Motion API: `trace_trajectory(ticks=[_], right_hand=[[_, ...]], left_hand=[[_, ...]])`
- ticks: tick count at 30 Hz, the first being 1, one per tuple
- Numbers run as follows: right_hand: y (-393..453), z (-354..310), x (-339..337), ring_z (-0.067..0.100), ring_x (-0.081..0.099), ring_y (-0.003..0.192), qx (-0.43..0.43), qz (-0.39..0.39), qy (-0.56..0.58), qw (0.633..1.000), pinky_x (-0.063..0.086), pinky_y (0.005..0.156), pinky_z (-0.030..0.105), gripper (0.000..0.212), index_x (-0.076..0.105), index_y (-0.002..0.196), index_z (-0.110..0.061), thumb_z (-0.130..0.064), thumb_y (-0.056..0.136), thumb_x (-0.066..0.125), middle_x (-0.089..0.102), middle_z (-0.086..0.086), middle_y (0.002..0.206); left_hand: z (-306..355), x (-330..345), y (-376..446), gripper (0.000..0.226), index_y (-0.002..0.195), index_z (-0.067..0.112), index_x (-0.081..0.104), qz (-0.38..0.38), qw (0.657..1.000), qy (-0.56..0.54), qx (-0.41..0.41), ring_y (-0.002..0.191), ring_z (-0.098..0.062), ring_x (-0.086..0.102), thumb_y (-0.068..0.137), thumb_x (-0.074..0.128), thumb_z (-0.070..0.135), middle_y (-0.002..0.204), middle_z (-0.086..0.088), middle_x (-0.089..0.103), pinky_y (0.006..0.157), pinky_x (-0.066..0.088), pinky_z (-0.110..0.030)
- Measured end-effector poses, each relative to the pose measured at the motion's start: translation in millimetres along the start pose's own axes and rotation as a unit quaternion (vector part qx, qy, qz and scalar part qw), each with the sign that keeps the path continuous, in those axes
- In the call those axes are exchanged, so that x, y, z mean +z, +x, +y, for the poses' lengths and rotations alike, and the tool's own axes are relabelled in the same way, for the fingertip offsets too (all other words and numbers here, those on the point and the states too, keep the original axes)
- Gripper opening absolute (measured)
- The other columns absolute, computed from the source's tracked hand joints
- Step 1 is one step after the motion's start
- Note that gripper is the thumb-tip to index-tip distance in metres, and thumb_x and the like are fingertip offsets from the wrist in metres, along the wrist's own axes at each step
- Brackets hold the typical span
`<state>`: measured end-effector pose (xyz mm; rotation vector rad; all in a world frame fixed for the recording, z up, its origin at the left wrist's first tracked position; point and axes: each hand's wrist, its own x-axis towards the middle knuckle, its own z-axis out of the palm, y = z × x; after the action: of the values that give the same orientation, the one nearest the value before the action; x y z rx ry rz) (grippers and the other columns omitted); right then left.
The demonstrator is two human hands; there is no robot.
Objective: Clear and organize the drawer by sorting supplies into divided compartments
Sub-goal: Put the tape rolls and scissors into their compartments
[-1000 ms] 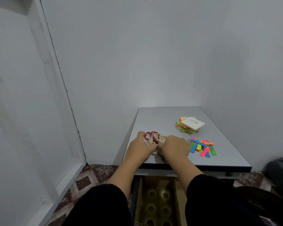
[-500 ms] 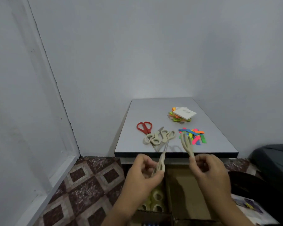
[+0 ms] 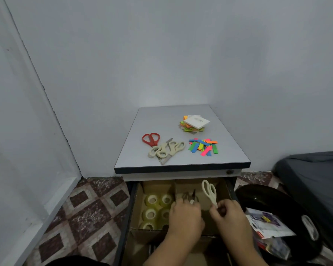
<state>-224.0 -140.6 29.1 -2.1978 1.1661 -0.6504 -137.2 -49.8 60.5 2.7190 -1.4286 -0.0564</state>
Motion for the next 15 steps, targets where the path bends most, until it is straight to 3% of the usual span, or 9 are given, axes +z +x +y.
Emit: trace_trajectory(ticks=[4, 9, 15], right_hand=[[0, 6, 1, 0.002, 0.049, 0.070, -0.009, 0.017, 0.006, 1.000, 0.034, 0.054, 0.016, 0.012, 0.059, 0.090, -0.023, -0.035, 0.089, 0.060, 0.049, -0.009, 0.087], [0, 9, 4, 0.006, 0.048, 0.070, -0.022, 0.023, -0.021, 0.999, 0.031, 0.051, 0.015, 0.014, 0.060, 0.093, -0.021, -0.035, 0.090, 0.060, 0.049, -0.007, 0.088], [1, 10, 4, 0.005, 0.049, 0.070, -0.028, 0.013, -0.042, 0.999, 0.031, 0.051, 0.013, 0.017, 0.060, 0.096, -0.021, -0.037, 0.091, 0.057, 0.049, -0.008, 0.090]], left_hand=[[7, 4, 16, 0.018, 0.096, 0.017, 0.065, -0.080, 0.992, 0.101, -0.007, 0.097, -0.024, 0.057, 0.088, 0.056, 0.031, 0.094, -0.005, 0.065, 0.103, 0.028, -0.045], [13, 4, 30, 0.031, 0.115, 0.011, 0.060, -0.177, 0.962, 0.209, 0.001, 0.121, -0.028, 0.048, 0.092, 0.052, 0.029, 0.118, -0.011, 0.061, 0.112, 0.017, -0.047], [13, 7, 32, 0.032, 0.115, 0.009, 0.060, -0.192, 0.945, 0.265, 0.025, 0.121, -0.028, 0.048, 0.094, 0.048, 0.030, 0.119, -0.011, 0.061, 0.110, 0.017, -0.046]])
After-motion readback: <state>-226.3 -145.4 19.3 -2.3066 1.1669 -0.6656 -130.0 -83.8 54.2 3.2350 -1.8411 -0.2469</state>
